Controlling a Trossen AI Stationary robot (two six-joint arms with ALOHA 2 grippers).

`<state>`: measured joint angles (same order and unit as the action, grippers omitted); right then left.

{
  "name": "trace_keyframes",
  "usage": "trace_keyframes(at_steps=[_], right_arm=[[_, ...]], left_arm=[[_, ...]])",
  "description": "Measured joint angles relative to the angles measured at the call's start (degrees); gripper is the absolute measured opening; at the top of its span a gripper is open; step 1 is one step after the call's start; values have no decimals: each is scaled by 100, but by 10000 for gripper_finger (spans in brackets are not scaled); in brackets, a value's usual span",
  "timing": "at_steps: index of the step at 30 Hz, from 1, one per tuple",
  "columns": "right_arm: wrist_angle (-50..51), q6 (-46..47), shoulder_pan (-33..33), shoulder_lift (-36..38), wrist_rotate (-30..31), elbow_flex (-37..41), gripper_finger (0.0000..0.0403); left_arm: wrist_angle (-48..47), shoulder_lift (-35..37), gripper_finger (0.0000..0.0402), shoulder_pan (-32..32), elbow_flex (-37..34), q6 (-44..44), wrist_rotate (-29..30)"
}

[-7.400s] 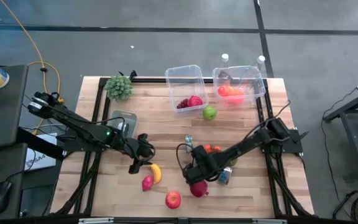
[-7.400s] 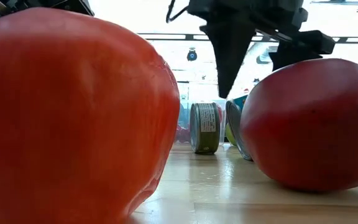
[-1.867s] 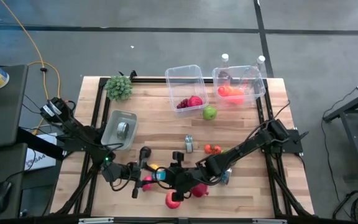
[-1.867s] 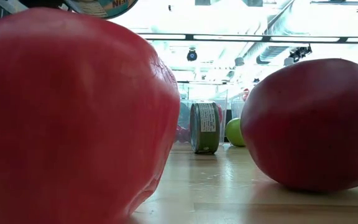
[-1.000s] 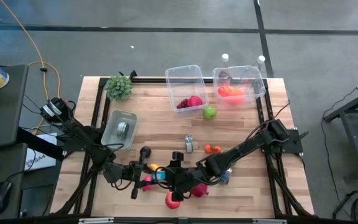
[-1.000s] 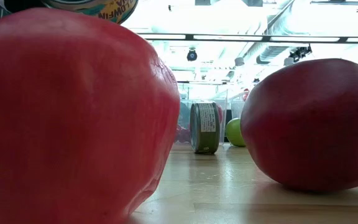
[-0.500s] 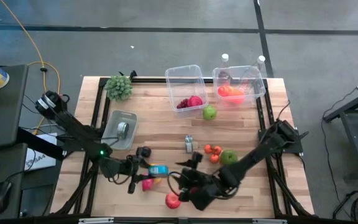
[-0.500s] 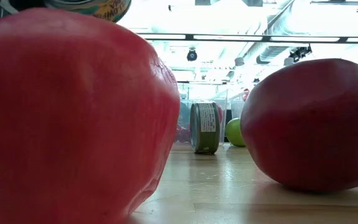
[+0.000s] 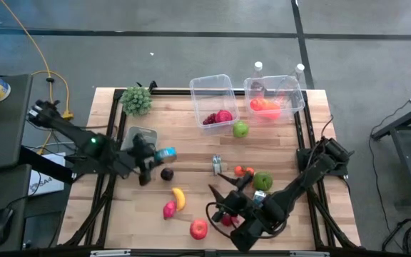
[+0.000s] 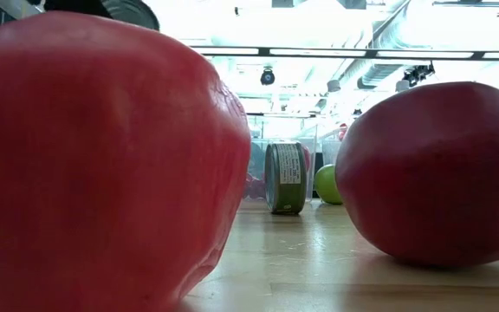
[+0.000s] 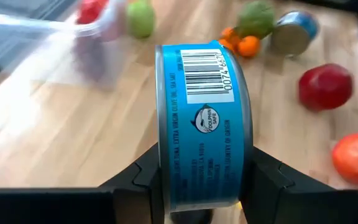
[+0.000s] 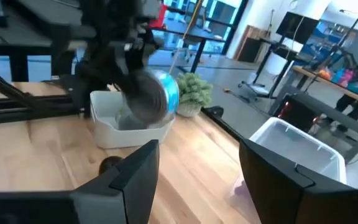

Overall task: Pick & Place Food Item
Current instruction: Put the yellow tuna can into the gray bin

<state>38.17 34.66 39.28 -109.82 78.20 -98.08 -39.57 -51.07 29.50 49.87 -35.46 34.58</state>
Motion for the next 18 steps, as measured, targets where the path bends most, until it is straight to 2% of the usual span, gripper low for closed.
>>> trace_keyframes(at_steps=[3,6,11,13,15,18], right_arm=[[411,49,98,108,494,2,210],[1288,669,245,386,911,-7,210],[3694,2920,319,887,525,-2,210],[4438,3502,288,996,475,-2,210],[4828,3594,191,1131,348,0,210],[4935,3422,69,1512,-320,0,210]], left_arm=[[-802,99,135,-148,461,-399,-1],[-1380,137,135,-316,640,-525,90],[-1918,101,135,-826,638,-1341,128],[-2106,90,135,-1041,638,-1694,28],[-2361,99,135,-1241,638,-1999,-118],[-2892,116,135,-1525,638,-2563,-491]])
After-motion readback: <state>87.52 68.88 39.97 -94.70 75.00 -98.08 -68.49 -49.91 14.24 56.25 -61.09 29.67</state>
